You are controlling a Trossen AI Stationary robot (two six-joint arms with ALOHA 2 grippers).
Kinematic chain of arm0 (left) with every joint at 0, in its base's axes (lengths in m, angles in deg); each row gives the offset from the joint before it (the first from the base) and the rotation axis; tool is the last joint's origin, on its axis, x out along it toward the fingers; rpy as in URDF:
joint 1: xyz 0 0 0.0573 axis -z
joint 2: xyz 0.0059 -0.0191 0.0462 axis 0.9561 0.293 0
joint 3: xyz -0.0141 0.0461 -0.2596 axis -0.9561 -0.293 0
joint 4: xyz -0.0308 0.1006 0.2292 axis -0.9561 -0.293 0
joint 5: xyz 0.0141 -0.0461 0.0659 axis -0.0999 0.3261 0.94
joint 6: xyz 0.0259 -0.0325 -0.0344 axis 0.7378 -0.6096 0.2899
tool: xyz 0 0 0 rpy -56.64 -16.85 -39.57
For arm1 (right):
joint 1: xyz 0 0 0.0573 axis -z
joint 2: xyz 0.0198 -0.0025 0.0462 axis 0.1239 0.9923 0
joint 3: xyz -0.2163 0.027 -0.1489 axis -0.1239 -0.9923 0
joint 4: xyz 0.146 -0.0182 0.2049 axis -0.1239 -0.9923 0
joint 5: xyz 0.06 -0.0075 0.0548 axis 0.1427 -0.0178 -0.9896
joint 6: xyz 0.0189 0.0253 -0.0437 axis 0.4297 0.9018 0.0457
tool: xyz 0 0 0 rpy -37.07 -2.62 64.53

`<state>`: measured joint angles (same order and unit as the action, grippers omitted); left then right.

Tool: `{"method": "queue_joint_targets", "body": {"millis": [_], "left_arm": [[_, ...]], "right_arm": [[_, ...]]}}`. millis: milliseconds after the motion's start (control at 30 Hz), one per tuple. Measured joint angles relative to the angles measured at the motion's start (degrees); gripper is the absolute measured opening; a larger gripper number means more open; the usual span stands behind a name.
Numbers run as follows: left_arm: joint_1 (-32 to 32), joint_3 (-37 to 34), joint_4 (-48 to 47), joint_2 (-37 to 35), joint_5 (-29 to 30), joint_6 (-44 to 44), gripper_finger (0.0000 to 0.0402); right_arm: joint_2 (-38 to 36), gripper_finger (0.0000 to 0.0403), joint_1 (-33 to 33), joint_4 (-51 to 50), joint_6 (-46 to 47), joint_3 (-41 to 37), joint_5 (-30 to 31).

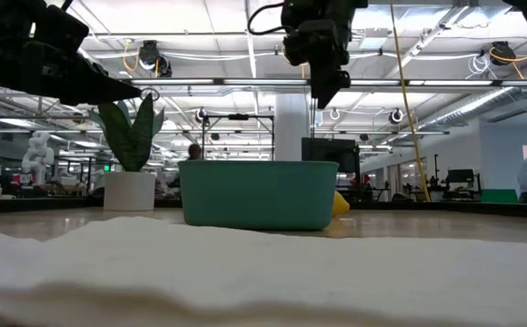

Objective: Pick and placing Produce into tupperware
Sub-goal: Put the lemon into the blue bin

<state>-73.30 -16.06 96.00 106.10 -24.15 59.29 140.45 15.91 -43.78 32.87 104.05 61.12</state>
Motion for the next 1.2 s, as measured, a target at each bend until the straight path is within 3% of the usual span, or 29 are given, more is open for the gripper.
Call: {"method": "queue_joint_targets", "body": {"millis": [200, 333, 1000, 1200], "left_arm": [[0.0, 0.0, 0.0, 0.0, 0.0, 0.0, 0.0033], [0.0, 0.0, 0.0, 0.0, 0.0, -0.1, 0.0033], [0.0, 0.0, -0.5, 0.0, 0.0, -1.6, 0.0033], [0.0, 0.0, -1.4, 0.0, 0.0, -2.2, 0.0033]], "right_arm": [[0.0, 0.0297, 0.0, -0.4, 1.3, 0.0, 0.1], [0.7, 0.0329, -0.3, -0.7, 2.0, 0.0, 2.5], [12.1, 0.0332, -0.4, -2.4, -1.1, -0.1, 3.2], [11.6, 0.0332, -0.2, 3.0, -0.4, -5.9, 3.1]]}}
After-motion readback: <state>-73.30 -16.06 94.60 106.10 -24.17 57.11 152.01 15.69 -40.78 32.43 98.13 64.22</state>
